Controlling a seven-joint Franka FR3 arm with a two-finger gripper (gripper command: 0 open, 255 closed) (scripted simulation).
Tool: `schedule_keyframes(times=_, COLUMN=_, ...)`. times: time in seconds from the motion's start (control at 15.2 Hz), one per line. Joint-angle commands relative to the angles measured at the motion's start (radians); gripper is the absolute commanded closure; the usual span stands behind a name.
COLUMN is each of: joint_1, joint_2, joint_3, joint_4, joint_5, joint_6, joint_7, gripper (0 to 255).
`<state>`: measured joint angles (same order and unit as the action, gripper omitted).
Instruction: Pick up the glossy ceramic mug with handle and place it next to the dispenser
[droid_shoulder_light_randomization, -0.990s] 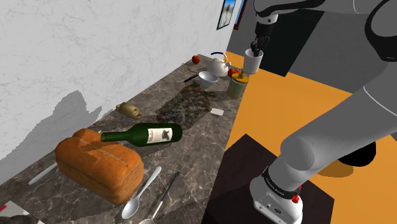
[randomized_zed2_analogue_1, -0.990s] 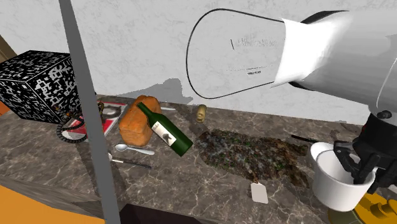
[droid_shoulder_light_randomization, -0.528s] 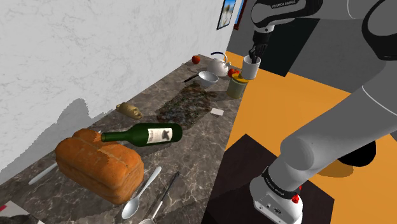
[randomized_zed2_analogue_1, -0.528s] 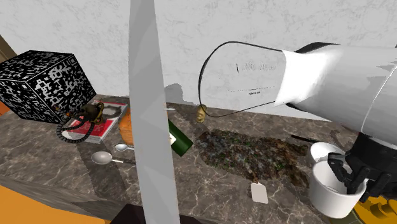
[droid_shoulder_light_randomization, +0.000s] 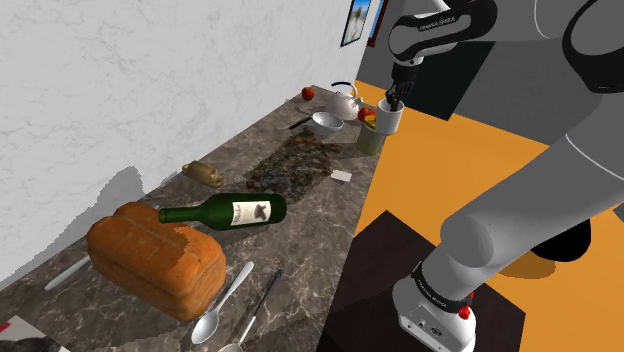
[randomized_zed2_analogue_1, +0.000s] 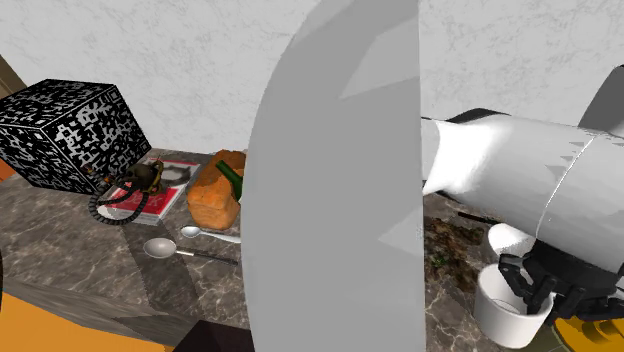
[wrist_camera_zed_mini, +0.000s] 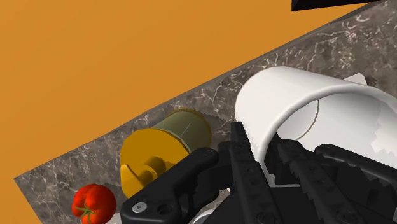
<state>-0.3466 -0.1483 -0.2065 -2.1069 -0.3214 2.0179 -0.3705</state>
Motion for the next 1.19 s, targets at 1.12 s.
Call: schedule_keyframes(times=1.12, joint_1=-0.011, joint_2=0.095, joint_3=-0.014, joint_4=-0.16, joint_5=-0.031, joint_6=0.251, joint_7=0.062, gripper=255)
